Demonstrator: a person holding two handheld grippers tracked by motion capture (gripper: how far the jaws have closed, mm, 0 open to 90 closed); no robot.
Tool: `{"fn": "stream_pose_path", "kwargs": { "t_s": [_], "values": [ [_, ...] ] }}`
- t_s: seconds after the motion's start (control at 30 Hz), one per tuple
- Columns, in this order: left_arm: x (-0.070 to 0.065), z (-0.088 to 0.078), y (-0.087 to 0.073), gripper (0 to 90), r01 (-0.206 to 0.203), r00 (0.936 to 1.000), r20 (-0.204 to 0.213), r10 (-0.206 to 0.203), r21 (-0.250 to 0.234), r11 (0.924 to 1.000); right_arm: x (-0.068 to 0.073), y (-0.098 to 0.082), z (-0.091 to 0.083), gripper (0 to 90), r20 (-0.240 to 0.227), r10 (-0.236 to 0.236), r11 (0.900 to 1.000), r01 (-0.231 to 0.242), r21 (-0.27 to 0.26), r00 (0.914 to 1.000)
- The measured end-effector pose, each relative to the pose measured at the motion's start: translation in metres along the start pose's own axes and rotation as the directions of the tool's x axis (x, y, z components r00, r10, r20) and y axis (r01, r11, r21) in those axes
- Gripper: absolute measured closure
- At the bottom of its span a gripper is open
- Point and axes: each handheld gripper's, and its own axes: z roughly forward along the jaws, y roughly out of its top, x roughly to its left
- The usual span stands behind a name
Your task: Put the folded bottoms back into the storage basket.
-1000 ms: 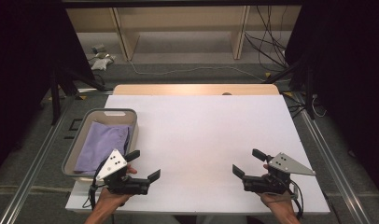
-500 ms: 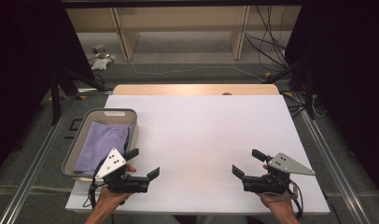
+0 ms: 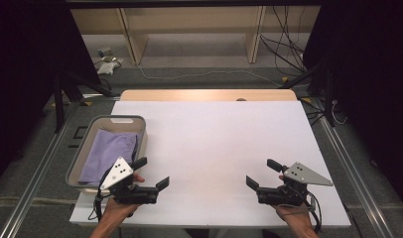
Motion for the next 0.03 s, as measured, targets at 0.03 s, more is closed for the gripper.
{"fn": "stream_pose_path", "kwargs": {
  "t_s": [0.03],
  "values": [
    [0.0001, 0.0001, 0.0, 0.0, 0.001, 1.0, 0.0, -0.001, 0.0, 1.0, -0.0001, 0.0, -0.0001, 8.0, 0.0, 0.0, 1.0, 0.0, -0.001, 1.0]
  ]
}}
